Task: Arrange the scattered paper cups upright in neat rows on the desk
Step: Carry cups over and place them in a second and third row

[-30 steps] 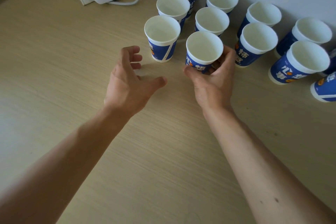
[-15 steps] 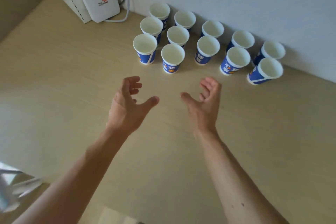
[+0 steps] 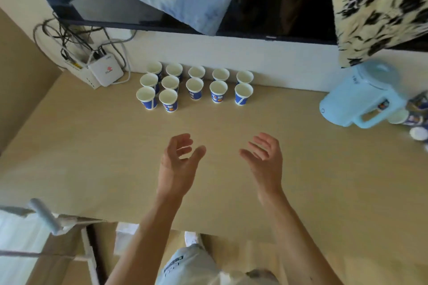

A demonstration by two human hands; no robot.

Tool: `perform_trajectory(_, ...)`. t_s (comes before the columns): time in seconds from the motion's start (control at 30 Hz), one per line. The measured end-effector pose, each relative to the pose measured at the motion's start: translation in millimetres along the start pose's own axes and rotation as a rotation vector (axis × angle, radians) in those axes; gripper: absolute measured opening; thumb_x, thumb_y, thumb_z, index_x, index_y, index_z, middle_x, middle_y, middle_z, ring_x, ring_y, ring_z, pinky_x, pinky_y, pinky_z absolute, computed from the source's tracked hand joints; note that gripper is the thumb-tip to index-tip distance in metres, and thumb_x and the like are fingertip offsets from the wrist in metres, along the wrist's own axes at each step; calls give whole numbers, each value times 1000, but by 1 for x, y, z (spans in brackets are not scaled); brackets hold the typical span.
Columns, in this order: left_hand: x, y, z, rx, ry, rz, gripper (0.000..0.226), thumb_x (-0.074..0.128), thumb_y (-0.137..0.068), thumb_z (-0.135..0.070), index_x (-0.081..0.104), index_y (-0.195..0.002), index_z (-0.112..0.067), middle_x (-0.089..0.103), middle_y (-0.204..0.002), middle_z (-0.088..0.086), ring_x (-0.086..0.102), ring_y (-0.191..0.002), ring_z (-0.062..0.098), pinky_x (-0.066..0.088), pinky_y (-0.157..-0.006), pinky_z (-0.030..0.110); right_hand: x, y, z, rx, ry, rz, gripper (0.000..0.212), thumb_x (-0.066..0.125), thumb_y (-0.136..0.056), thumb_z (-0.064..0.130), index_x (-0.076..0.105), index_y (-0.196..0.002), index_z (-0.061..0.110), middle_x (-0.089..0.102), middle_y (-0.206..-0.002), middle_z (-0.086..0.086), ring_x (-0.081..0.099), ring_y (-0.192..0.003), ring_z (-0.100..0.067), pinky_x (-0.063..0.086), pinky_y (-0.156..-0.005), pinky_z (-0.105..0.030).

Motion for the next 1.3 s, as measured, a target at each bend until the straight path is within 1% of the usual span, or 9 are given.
perform_trajectory(0.1,37,33,-21,42,30,35,34,76,-88,-27,64,-120,-22,70,-115,-6,67,-104,7,48,-73,21,-43,9,16,-19,-56,-22,58,81,-78,-6,56,-127,10,66,-123,-8,69,-111,-18,54,-102,-33)
perform_trajectory(0.23,107,95,-45,109,41,128,30,75,-89,-28,66,-117,-22,71,-114,-5,67,-99,5,50,-76,23,-127,19,37,-82,-83,-17,47,82,-80,-1,59,-118,16,68,-118,-7,71,-100,-8,55,-79,-15)
perform_trajectory(0.3,142,125,-52,128,49,185,28,75,-90,-25,66,-116,-20,71,-114,-1,68,-100,9,51,-79,26,-170,20,43,-95,-88,-28,42,81,-81,0,61,-114,17,69,-111,-4,72,-90,1,53,-75,-11)
perform_trajectory(0.5,240,203,-66,137,35,355,21,73,-92,-19,67,-112,-18,72,-113,2,67,-96,12,50,-80,29,-308,34,46,-111,-108,-133,39,81,-80,-2,64,-107,19,72,-103,-4,72,-81,5,53,-73,-12)
perform_trajectory(0.63,297,240,-79,161,-22,476,19,74,-91,-21,68,-109,-21,72,-112,-5,68,-92,-3,50,-75,22,-387,43,44,-73,-171,-271,40,82,-79,-5,65,-109,16,72,-106,-8,72,-82,2,54,-74,-15)
perform_trajectory(0.73,342,251,-88,184,-67,540,21,75,-90,-19,68,-110,-20,72,-112,-6,68,-95,-4,48,-67,9,-433,40,41,-68,-173,-360,38,80,-81,-5,65,-111,12,72,-108,-10,72,-82,4,53,-74,-13)
perform_trajectory(0.83,384,253,-95,199,-89,589,19,76,-89,-21,69,-107,-24,73,-111,-10,68,-92,-7,47,-64,4,-466,30,40,-51,-163,-416,38,79,-82,-4,64,-115,9,72,-109,-10,71,-82,6,53,-74,-12)
perform_trajectory(1.03,483,237,-106,175,-73,652,18,76,-88,-27,68,-104,-30,73,-109,-15,66,-89,-12,47,-71,15,-529,-22,40,0,-113,-451,41,78,-82,-7,63,-119,3,71,-112,-15,70,-92,-11,54,-77,-13)
perform_trajectory(1.3,581,218,-143,125,-23,669,16,76,-88,-27,69,-101,-34,72,-109,-12,69,-94,1,49,-75,22,-626,-89,52,52,55,-479,41,81,-82,-2,62,-116,11,69,-109,-9,71,-93,-10,54,-74,-12)
Point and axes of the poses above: each hand's wrist, its own y-axis away from the middle knuckle, its own x-axis out of the palm, z = x × y, the point moved 1 cm from there along -y, towards the middle knuckle
